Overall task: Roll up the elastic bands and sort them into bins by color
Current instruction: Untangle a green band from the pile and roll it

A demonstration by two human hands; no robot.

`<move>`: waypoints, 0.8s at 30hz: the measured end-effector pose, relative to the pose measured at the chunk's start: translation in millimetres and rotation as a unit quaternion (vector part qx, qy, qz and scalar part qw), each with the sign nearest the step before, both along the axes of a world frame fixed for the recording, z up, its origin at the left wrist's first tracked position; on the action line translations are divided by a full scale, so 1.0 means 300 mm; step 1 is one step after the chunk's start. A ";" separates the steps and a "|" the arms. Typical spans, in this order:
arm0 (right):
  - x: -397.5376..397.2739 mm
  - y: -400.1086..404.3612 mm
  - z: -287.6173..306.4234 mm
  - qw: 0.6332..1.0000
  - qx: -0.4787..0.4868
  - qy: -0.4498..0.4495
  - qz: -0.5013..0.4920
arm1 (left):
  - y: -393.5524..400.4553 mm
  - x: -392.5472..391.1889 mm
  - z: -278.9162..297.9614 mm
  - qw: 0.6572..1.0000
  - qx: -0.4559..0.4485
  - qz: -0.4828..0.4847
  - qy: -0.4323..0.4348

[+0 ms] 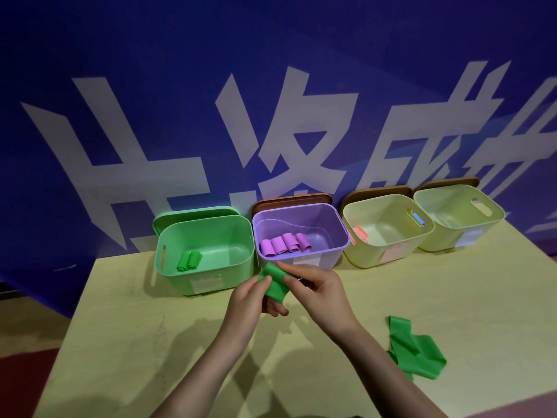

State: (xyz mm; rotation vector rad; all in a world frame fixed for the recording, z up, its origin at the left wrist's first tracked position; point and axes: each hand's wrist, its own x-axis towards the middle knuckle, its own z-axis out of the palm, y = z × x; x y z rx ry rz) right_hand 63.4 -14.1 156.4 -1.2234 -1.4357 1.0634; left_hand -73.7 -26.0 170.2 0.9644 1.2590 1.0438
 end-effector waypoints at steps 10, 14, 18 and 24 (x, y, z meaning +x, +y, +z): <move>-0.006 0.023 -0.025 0.980 0.148 -0.133 0.005 | 0.018 -0.014 0.002 0.998 -0.040 -0.004 -0.041; -0.016 0.015 -0.033 0.978 0.160 -0.131 -0.006 | 0.016 -0.018 0.018 0.997 -0.034 -0.009 -0.066; -0.020 0.000 -0.027 0.984 0.139 -0.110 0.013 | 0.011 -0.019 0.005 0.998 -0.015 -0.005 -0.067; -0.021 -0.012 0.006 0.999 -0.017 0.027 0.022 | 0.008 -0.028 -0.009 0.999 0.021 -0.025 -0.040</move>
